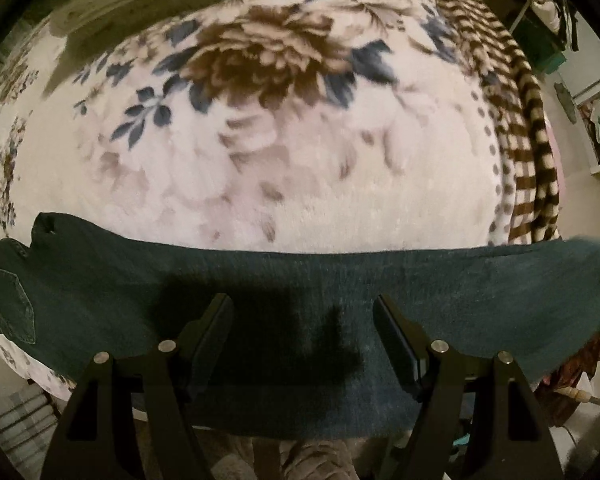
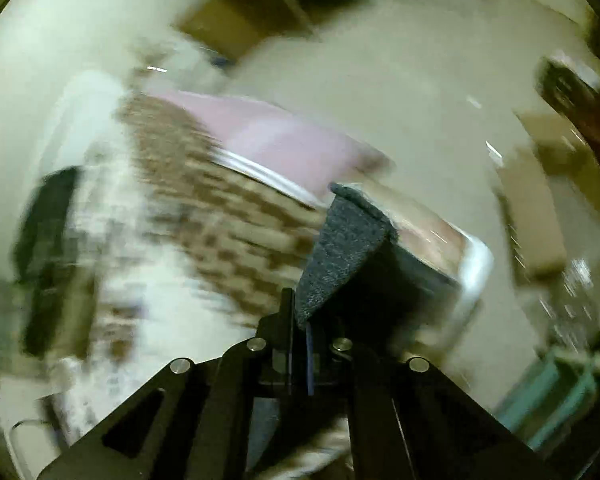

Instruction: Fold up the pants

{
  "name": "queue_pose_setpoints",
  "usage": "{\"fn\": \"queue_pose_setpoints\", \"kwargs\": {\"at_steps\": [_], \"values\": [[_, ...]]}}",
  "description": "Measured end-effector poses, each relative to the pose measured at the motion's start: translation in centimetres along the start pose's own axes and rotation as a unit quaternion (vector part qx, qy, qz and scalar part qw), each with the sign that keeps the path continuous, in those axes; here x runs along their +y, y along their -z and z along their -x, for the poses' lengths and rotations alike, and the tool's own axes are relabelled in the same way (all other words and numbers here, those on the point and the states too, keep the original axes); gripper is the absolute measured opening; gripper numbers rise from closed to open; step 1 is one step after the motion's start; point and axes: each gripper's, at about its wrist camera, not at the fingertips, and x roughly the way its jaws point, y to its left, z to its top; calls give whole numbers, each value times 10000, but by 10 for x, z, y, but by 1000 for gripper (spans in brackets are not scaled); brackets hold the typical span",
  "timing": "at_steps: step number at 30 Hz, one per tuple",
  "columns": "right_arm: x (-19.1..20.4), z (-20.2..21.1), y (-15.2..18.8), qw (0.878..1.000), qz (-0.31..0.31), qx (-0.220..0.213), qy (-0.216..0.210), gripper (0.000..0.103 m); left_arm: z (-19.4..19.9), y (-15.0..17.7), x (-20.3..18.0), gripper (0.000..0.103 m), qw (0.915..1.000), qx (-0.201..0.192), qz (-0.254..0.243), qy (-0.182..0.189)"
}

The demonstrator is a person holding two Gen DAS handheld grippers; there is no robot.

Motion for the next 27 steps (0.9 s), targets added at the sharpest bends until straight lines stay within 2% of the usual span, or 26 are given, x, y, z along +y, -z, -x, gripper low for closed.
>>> {"fn": "queue_pose_setpoints", "kwargs": {"at_steps": [3, 4, 7, 11, 12, 13, 14, 15, 16, 17, 18, 22, 24, 27], "values": [[31, 29, -11, 9956, 420, -410, -734, 4, 5, -2, 2, 71, 9999, -65, 111, 67], [32, 30, -12, 9947, 502, -439, -779, 4, 6, -3, 2, 71, 9998, -108, 132, 62], [10, 10, -12, 9968, 585, -298, -446, 4, 3, -3, 0, 71, 9998, -135, 132, 29], [-56, -52, 9, 9981, 194, 433, 386, 5, -7, -3, 0, 71, 9999, -39, 100, -63], [-67, -63, 12, 9973, 77, 573, 455, 6, -10, -1, -1, 71, 9999, -13, 97, -84], [-85, -75, 18, 9948, -189, 799, 595, 12, -12, 1, -1, 71, 9999, 36, 105, -93], [-98, -78, 20, 9930, -439, 930, 574, 14, -14, 3, 1, 71, 9999, 73, 119, -91], [-107, -75, 21, 9927, -655, 909, 440, 20, -16, 4, 3, 71, 9998, 96, 141, -95], [-110, -68, 22, 9927, -761, 850, 402, 38, -17, 6, 5, 71, 9997, 105, 164, -110], [-109, -60, 22, 9928, -753, 819, 448, 50, -17, 7, 8, 71, 9997, 129, 196, -119], [-105, -54, 22, 9930, -689, 793, 540, 70, -18, 9, 10, 71, 9996, 147, 224, -115], [-70, -26, 28, 9908, -203, 943, 954, 71, -16, 26, 30, 71, 9992, 200, 346, -78], [-31, -21, 35, 9876, 411, 1103, 1037, 71, -12, 32, 45, 71, 9988, 216, 439, -67], [39, -30, 56, 9747, 1366, 1522, 904, 71, -4, 41, 77, 73, 9981, 165, 587, -102]]}}
